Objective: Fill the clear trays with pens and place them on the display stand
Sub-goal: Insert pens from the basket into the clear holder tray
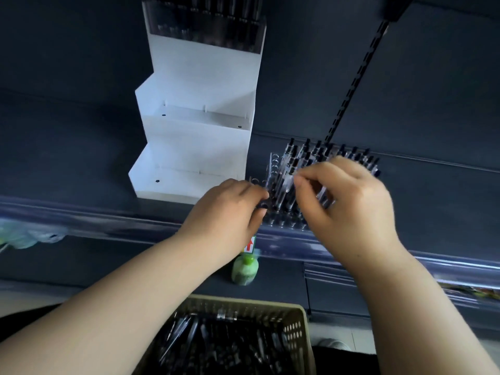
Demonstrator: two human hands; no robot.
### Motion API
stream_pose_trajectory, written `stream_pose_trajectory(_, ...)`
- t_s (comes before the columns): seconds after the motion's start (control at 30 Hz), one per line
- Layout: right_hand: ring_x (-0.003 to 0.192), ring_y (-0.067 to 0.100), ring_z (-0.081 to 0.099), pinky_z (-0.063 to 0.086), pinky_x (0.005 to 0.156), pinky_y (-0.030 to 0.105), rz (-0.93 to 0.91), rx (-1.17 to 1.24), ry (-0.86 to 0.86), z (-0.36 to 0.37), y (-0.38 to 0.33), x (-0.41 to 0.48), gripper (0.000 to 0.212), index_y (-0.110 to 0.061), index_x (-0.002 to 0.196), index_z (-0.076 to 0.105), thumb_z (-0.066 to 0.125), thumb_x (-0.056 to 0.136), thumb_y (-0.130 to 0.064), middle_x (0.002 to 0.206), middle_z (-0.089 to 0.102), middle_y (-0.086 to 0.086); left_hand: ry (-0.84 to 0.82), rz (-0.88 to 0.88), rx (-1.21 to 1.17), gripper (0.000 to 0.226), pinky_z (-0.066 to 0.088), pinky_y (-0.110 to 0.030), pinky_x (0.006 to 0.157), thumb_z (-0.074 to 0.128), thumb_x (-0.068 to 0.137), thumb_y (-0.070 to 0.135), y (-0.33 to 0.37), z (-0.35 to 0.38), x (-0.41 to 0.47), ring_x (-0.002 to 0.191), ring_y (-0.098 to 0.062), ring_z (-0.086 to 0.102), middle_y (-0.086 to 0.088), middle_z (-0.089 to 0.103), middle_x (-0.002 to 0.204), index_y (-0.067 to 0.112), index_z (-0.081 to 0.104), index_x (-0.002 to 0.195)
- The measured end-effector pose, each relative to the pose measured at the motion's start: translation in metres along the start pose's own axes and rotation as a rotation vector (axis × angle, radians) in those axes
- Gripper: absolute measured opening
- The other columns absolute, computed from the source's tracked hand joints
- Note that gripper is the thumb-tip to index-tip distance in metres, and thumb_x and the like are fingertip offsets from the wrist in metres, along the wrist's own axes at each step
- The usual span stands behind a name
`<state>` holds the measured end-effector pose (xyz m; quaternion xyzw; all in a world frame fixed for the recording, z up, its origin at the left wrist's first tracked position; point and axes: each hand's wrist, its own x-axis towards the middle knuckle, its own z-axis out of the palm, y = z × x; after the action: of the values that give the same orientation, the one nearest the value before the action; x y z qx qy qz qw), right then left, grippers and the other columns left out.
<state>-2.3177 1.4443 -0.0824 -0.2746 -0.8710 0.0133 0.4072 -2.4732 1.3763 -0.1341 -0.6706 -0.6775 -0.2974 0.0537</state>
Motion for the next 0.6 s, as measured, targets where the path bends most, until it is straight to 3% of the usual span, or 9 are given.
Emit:
stream_pose_trajectory(0.2, 0.069, 0.022, 0.063, 0.052, 0.053, 0.033, 0.024, -0.021, -0.225, 0.003, -0.019, -0.056, 0.012, -0.014, 0.085, 0.071, 0.063, 0.085, -0.023, 0.077, 0.064, 0.001, -0.159, 0.058, 0.163, 0.028, 0.049, -0.038, 0.084, 0.063, 0.084, 0.020, 0.004, -0.006, -0.048, 0.103, -0.029, 0.058, -0.006, 0.066, 0.106, 0.008, 0.065, 0.110)
stream_pose_trajectory(0.33, 0.084, 0.020, 0.061, 0.052, 0.065, 0.034, 0.239, -0.020, -0.440, 0.011, -0.026, -0.101, 0.017, -0.024, 0.098, 0.069, 0.057, 0.088, -0.032, 0.092, 0.064, -0.003, -0.278, -0.057, 0.153, 0.035, 0.042, -0.036, 0.094, 0.050, 0.092, 0.028, 0.006, 0.005, -0.097, 0.116, -0.022, 0.048, 0.002, 0.056, 0.123, 0.016, 0.056, 0.125)
stream_pose_trajectory(0.47, 0.087, 0.016, 0.059, 0.050, 0.069, 0.028, 0.399, -0.044, -0.669, 0.025, -0.034, -0.141, 0.020, -0.030, 0.101, 0.065, 0.050, 0.090, -0.036, 0.096, 0.059, -0.007, -0.358, -0.190, 0.148, 0.033, 0.043, -0.031, 0.086, 0.047, 0.093, 0.032, 0.014, 0.023, -0.149, 0.117, -0.016, 0.047, 0.008, 0.054, 0.122, 0.025, 0.052, 0.125)
stream_pose_trajectory(0.6, 0.091, 0.022, 0.060, 0.049, 0.073, 0.029, 0.498, -0.099, -0.905, 0.044, -0.043, -0.179, 0.022, -0.031, 0.102, 0.065, 0.047, 0.091, -0.034, 0.104, 0.064, -0.002, -0.503, -0.403, 0.098, 0.031, 0.042, -0.032, 0.091, 0.045, 0.095, 0.028, 0.012, 0.037, -0.185, 0.119, -0.017, 0.045, 0.006, 0.053, 0.126, 0.026, 0.050, 0.125)
